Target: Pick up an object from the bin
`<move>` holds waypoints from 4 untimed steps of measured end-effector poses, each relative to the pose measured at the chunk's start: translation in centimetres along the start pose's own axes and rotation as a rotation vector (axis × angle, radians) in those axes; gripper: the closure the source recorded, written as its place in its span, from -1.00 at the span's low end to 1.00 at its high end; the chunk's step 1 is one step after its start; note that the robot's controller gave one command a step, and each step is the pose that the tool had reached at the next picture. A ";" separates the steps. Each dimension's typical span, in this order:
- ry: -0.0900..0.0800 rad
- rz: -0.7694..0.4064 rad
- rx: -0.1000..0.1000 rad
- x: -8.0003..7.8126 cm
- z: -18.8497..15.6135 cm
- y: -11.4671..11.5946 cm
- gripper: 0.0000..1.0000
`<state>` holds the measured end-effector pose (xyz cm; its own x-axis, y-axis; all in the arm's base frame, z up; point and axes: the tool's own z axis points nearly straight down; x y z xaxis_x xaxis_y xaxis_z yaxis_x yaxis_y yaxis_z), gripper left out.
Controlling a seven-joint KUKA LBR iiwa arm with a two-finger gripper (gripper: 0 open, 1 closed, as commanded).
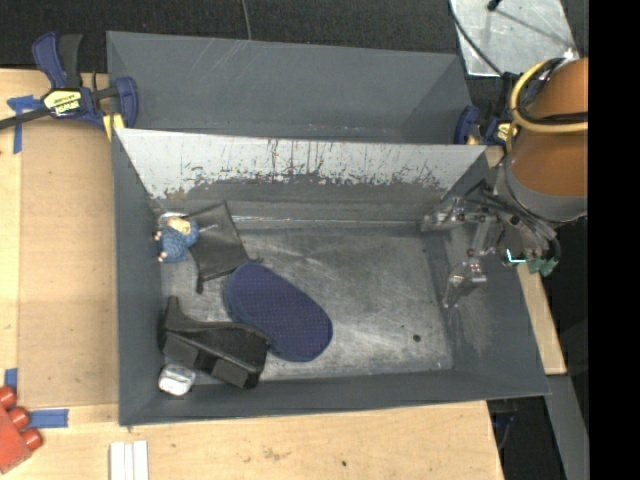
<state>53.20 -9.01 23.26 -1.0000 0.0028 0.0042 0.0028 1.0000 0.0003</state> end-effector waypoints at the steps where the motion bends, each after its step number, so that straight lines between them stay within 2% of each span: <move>1: 0.003 -0.068 -0.003 5.1 5.7 7.1 -1.00; 2: -0.001 -0.093 -0.003 2.8 11.6 14.2 -1.00; 3: -0.012 -0.154 0.001 2.6 16.1 14.2 -1.00; 4: -0.025 -0.155 0.001 2.2 15.8 14.2 1.00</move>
Offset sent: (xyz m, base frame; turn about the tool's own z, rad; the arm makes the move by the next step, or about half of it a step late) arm -0.0482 0.0672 -0.0534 -0.0602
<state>50.94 5.24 7.49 -0.9883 -0.1515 -0.0202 -0.1515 0.9885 -0.0018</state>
